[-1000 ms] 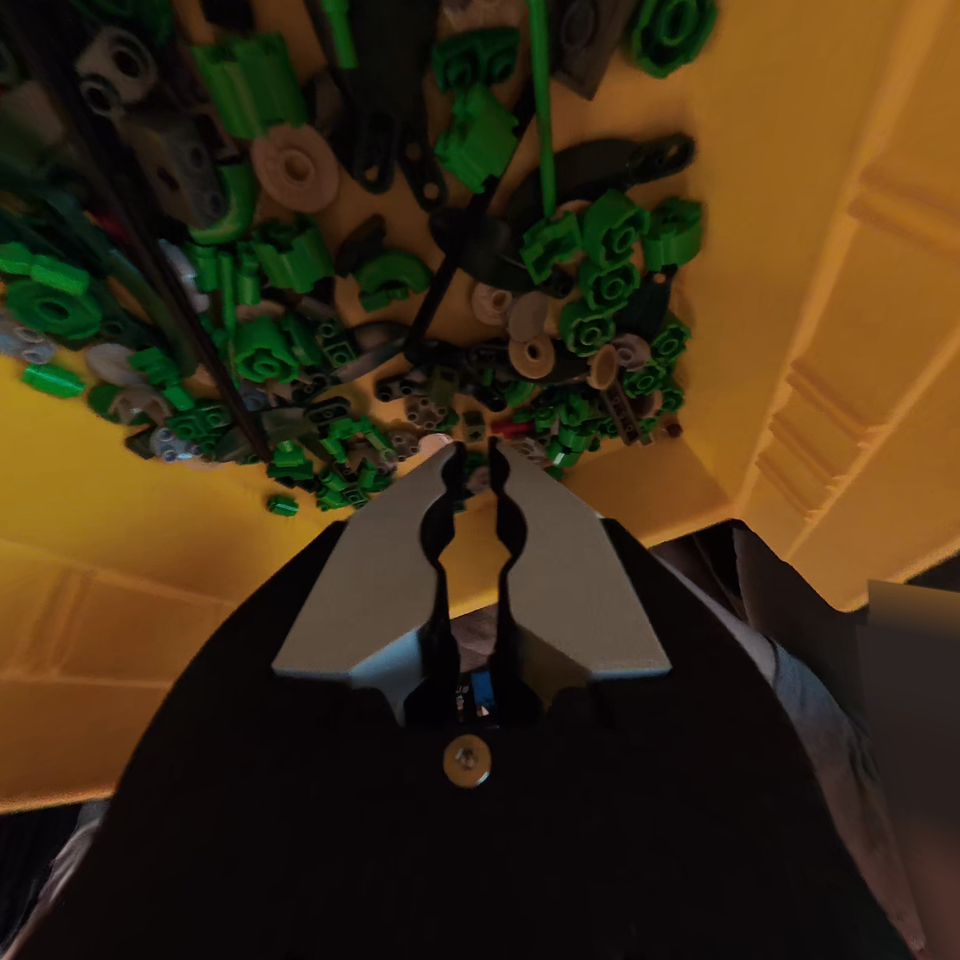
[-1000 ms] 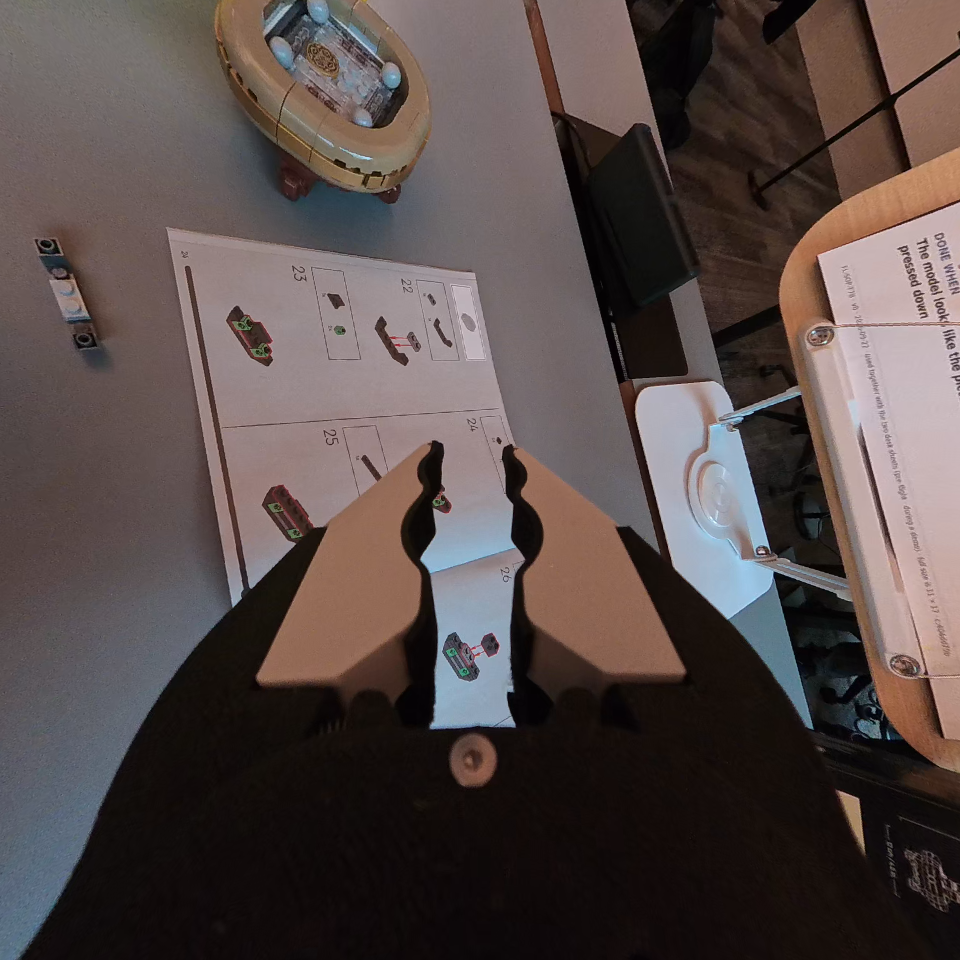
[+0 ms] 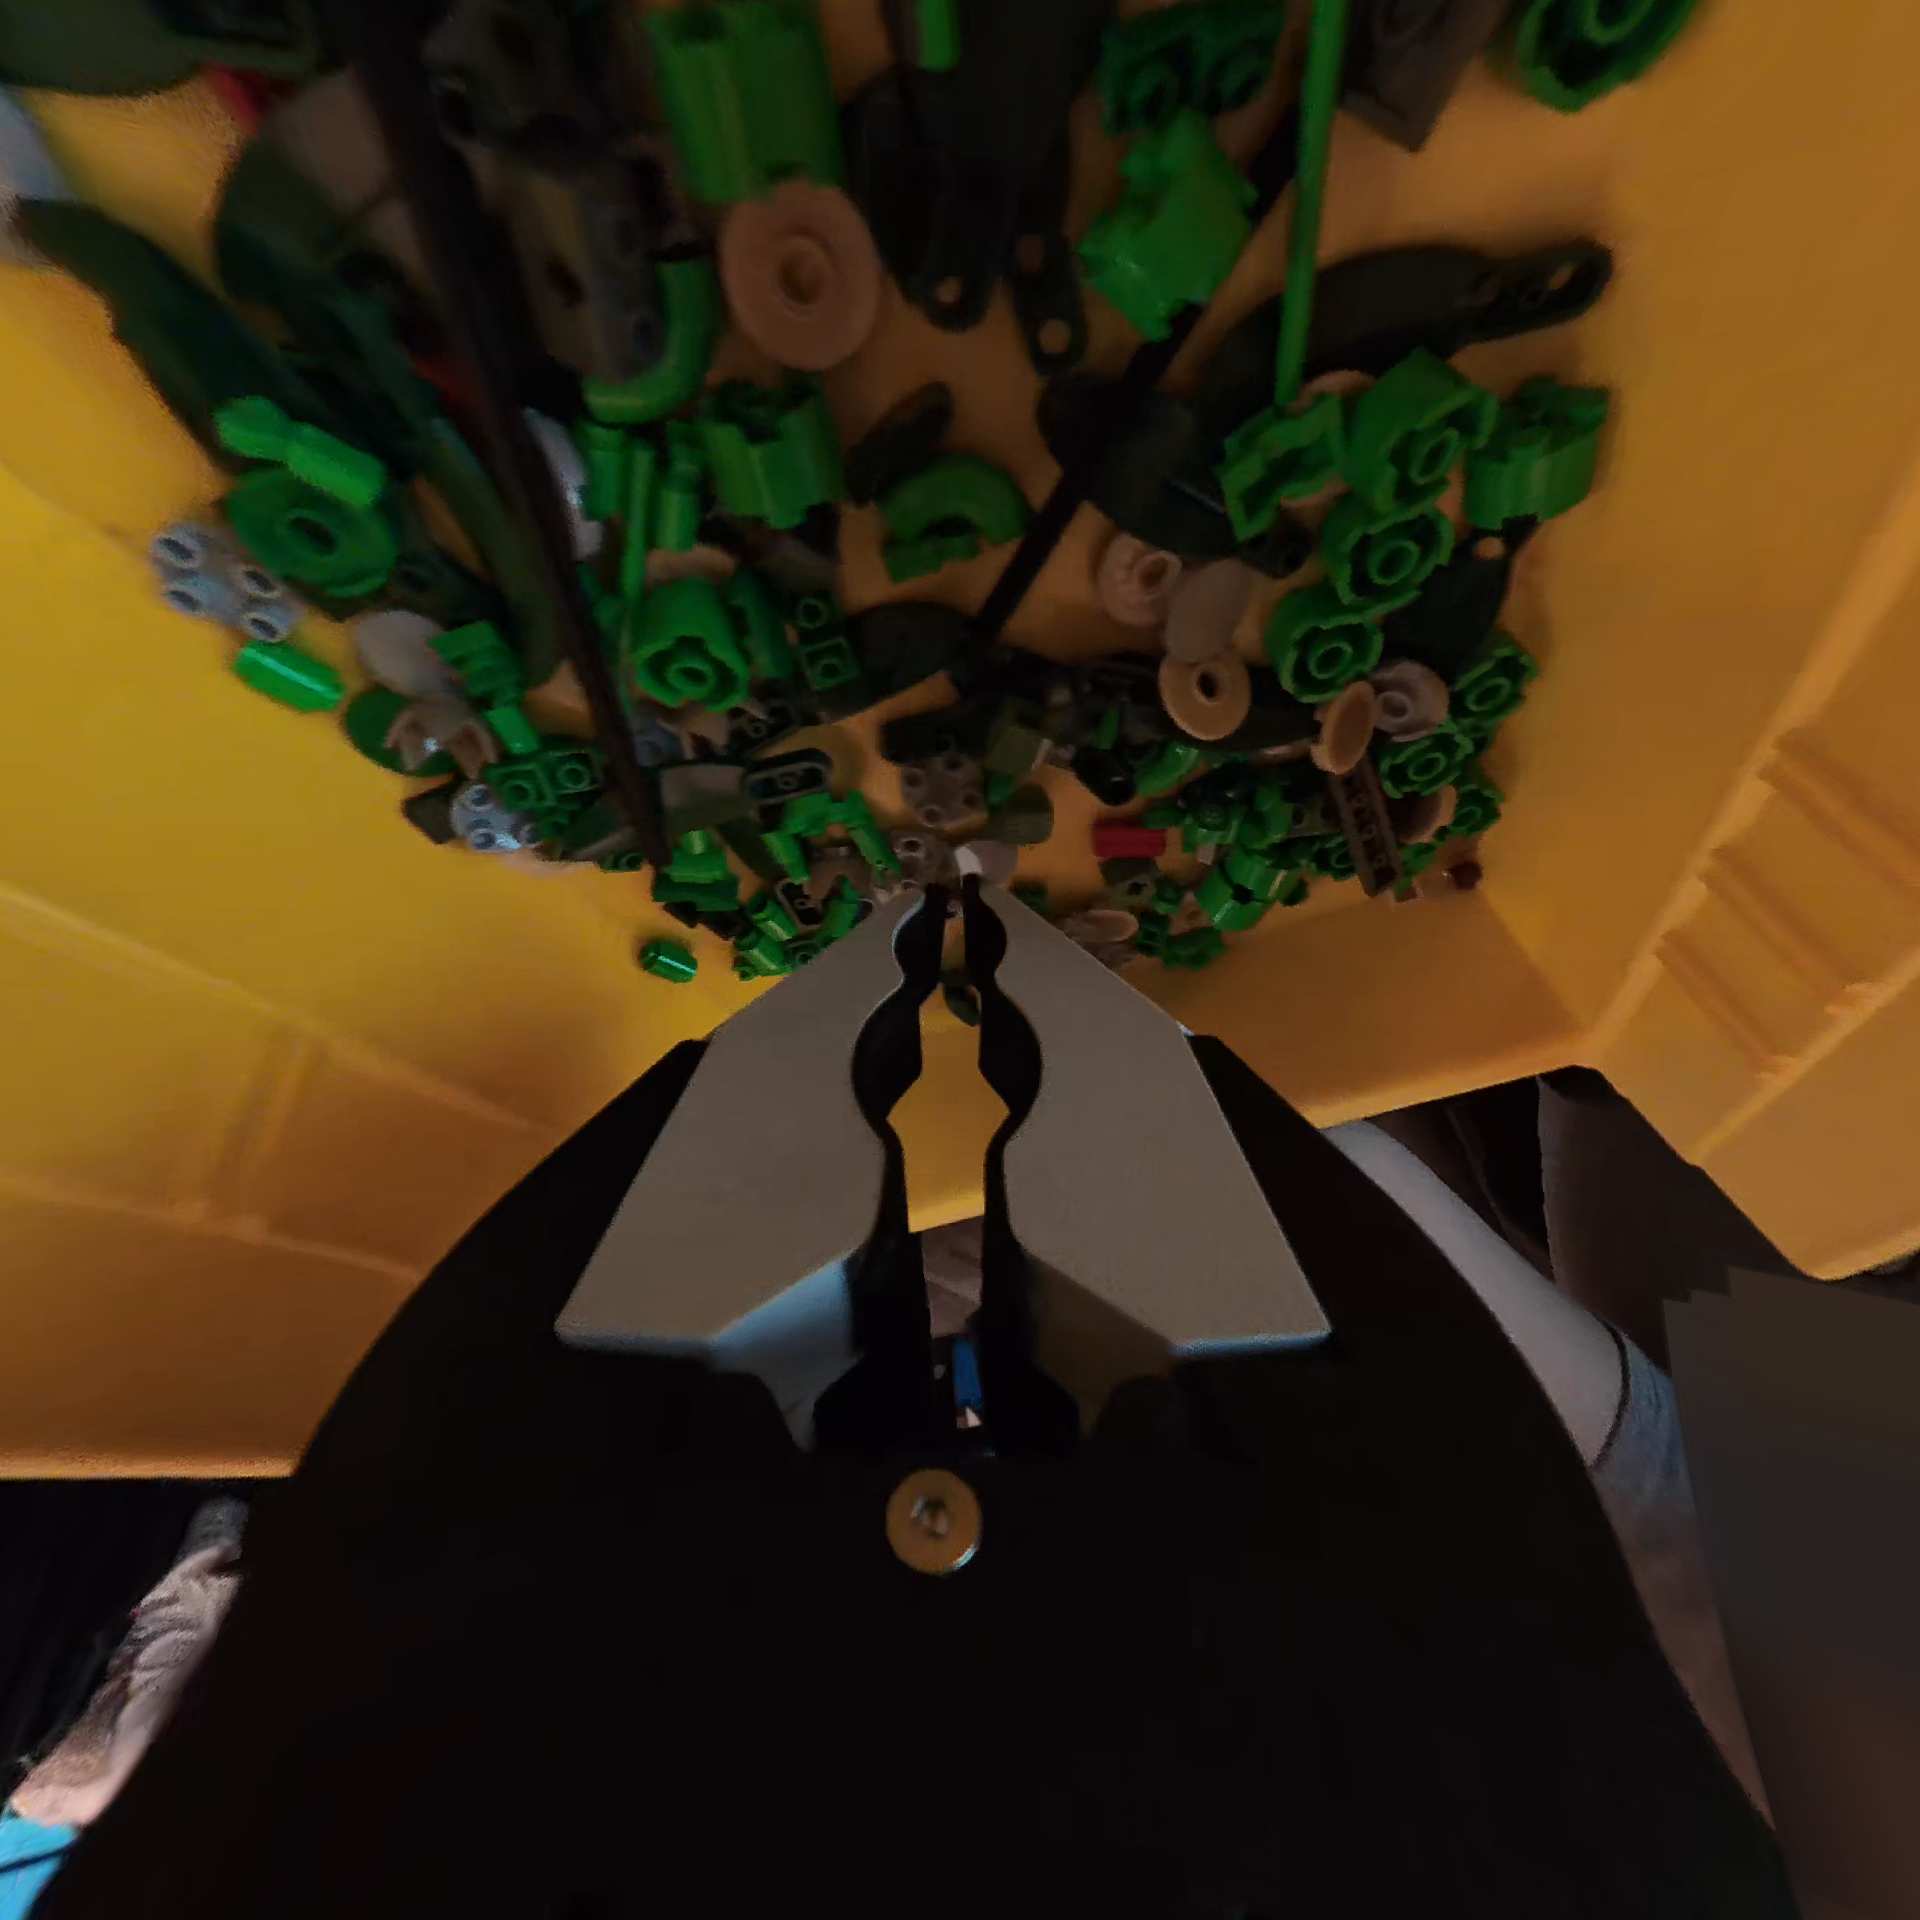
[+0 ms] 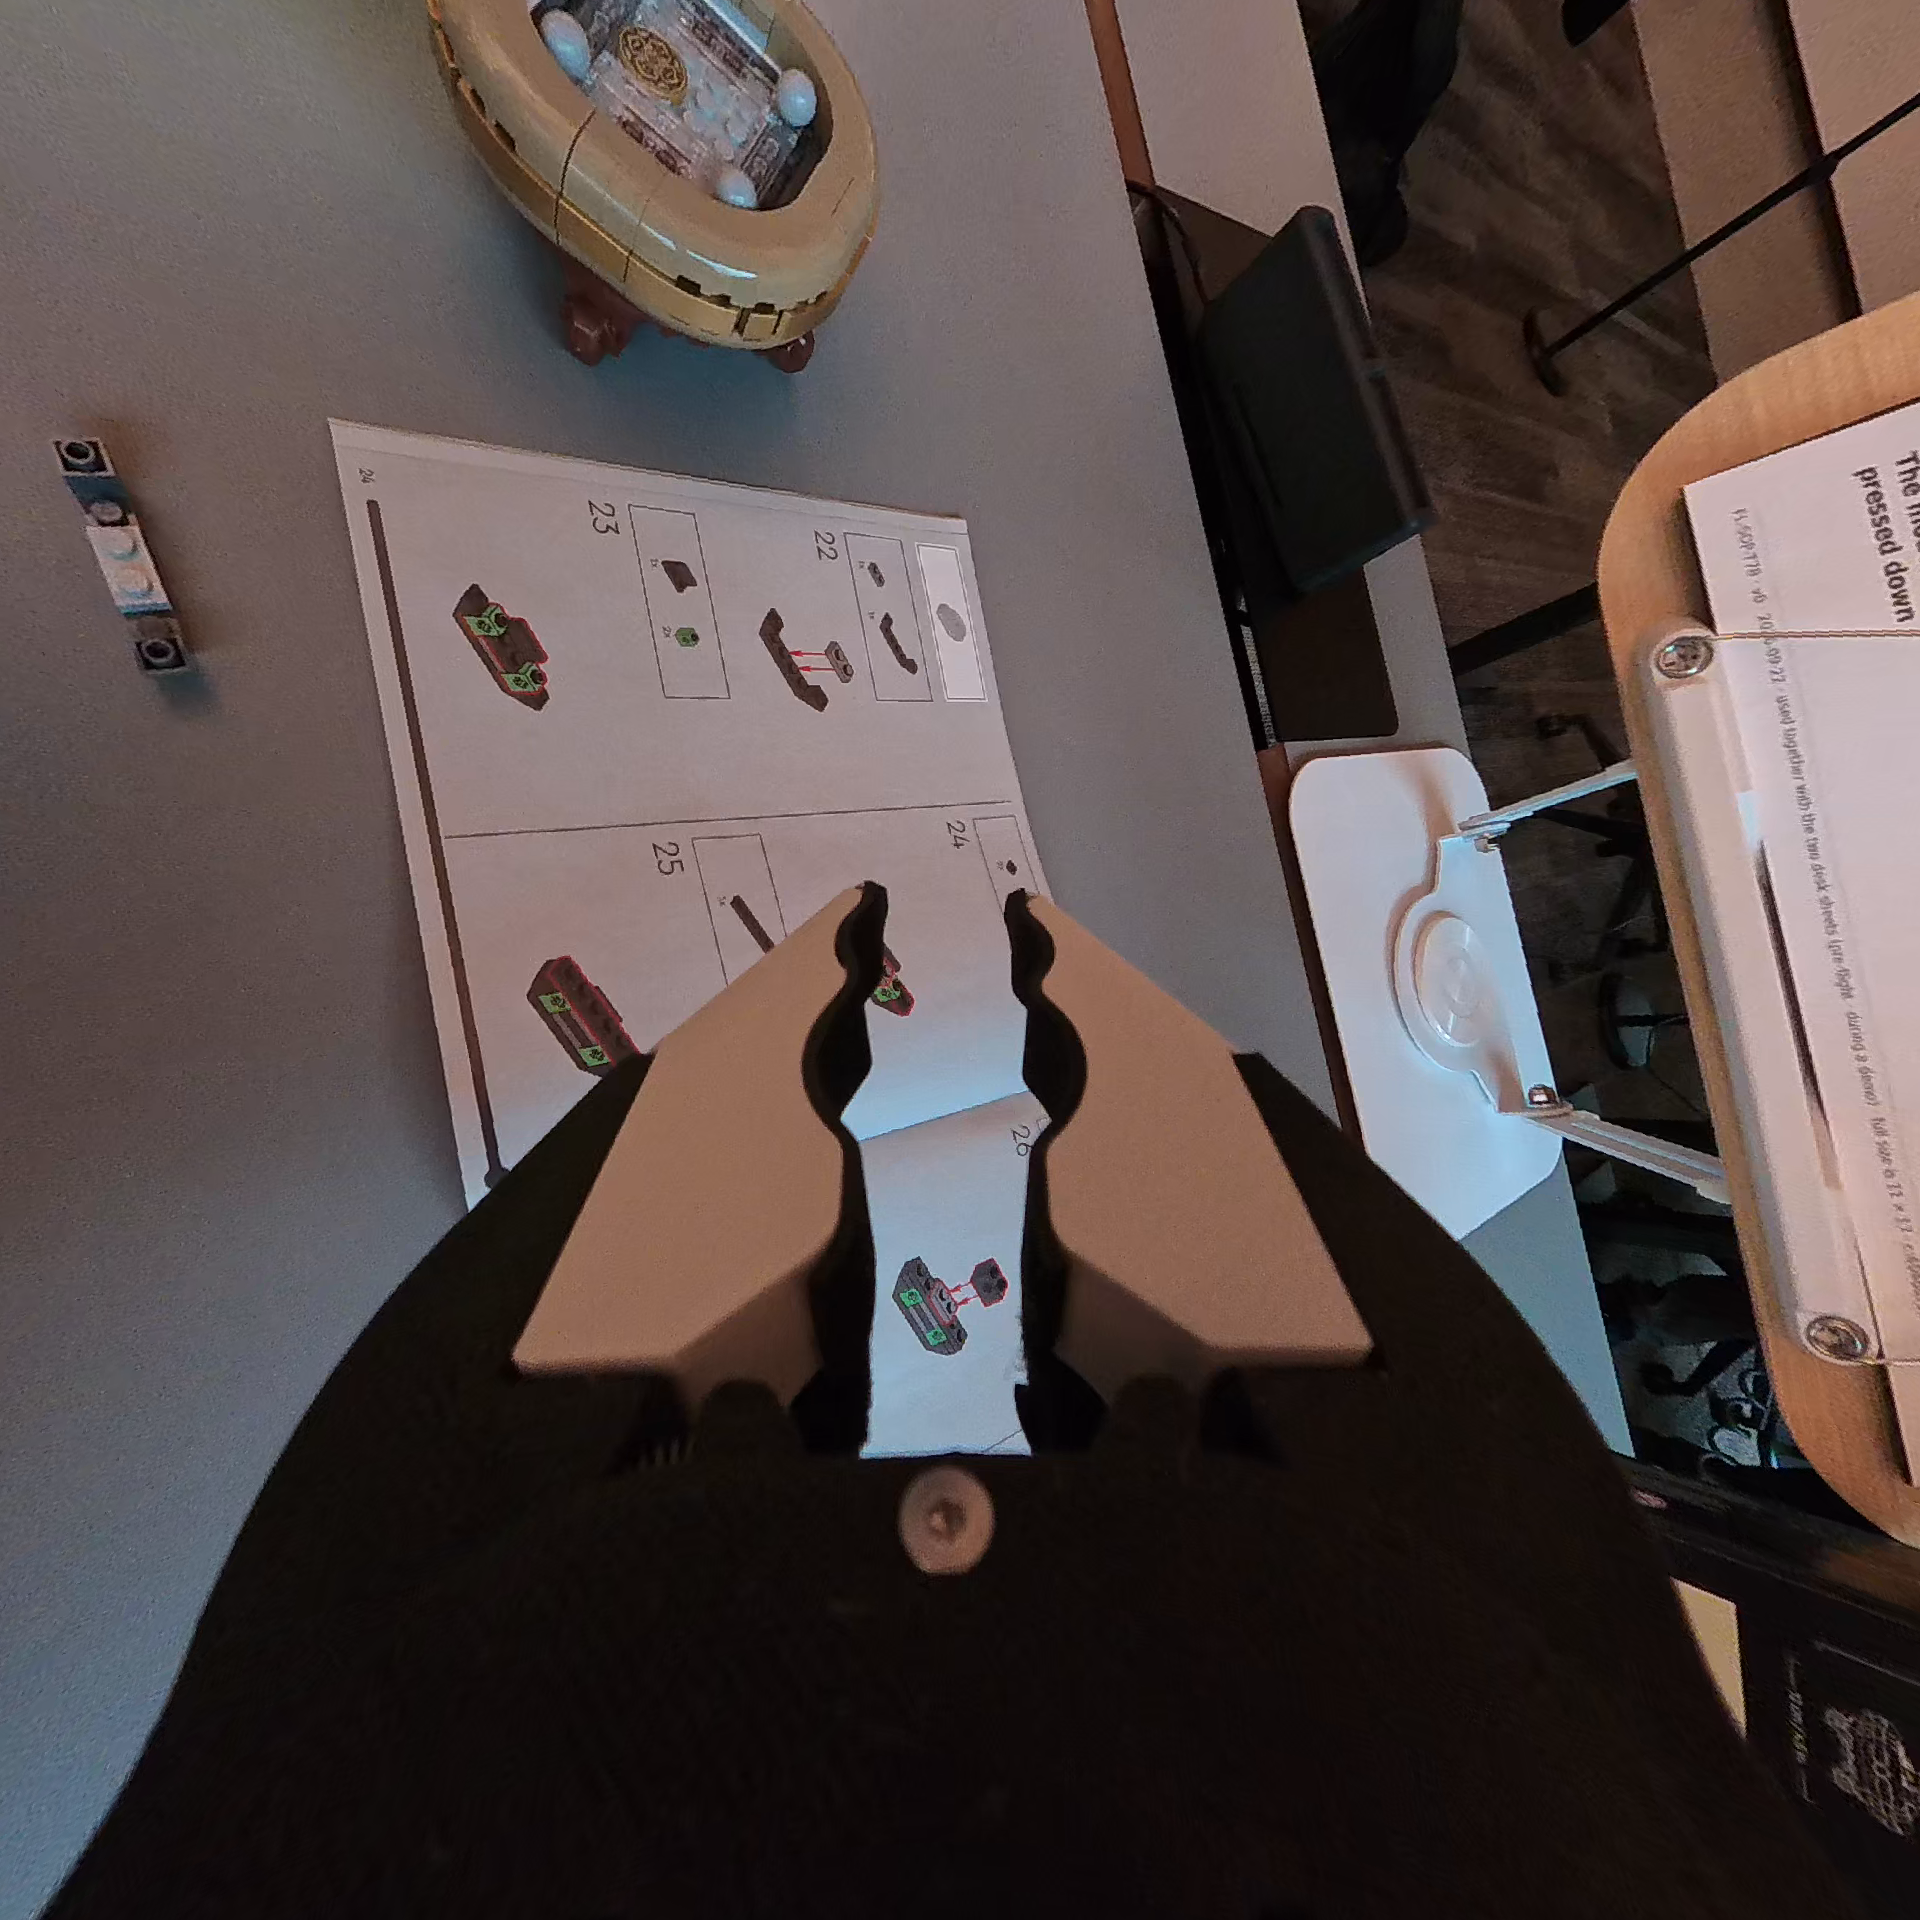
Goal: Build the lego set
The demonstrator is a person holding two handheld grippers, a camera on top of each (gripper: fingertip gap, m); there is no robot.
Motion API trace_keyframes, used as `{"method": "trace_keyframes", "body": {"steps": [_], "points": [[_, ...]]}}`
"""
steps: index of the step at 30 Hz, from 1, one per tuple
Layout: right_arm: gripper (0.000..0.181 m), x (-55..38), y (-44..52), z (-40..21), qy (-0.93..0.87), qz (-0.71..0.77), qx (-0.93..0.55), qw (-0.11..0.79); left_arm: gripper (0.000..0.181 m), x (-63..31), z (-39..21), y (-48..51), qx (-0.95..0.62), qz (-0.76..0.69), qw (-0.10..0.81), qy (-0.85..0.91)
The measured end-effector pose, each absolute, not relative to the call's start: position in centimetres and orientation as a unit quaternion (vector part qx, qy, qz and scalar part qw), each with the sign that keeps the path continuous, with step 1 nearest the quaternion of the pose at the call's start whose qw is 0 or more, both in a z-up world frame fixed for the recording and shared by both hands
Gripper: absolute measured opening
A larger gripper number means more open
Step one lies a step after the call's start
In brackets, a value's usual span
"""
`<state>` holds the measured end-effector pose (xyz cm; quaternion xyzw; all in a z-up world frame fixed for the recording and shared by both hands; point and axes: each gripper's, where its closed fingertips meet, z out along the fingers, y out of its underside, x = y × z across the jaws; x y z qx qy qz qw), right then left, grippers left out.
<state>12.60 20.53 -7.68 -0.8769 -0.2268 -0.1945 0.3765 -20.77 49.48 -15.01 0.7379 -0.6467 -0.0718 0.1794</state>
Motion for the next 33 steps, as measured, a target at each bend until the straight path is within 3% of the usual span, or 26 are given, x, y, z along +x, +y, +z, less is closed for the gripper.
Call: {"method": "trace_keyframes", "body": {"steps": [4,11,18,25,29,33], "points": [[0.022,12.6,20.5,-7.8,-0.228,-0.196,-0.878,0.373,0.004,-20.8,-15.1,50.1,0.753,-0.074,0.175,-0.63],[0.022,12.7,20.4,-7.5,-0.226,-0.199,-0.876,0.376,0.026,-20.9,-14.1,47.7,0.725,-0.03,0.187,-0.662],[0.022,12.5,20.4,-4.2,-0.208,-0.197,-0.851,0.44,0.019,-20.1,-12.6,47.2,0.713,0.0,0.148,-0.685],[0.026,14.0,18.7,3.6,-0.121,-0.204,-0.772,0.59,0.016,-18.0,-7.0,48.2,0.705,0.108,-0.01,-0.701],[0.026,14.3,17.0,7.1,-0.091,-0.191,-0.726,0.654,0.015,-15.6,-1.6,49.1,0.658,0.19,-0.16,-0.711],[0.026,14.7,15.9,7.8,-0.083,-0.19,-0.721,0.661,0.016,-12.8,4.8,48.6,0.548,0.315,-0.337,-0.697]]}}
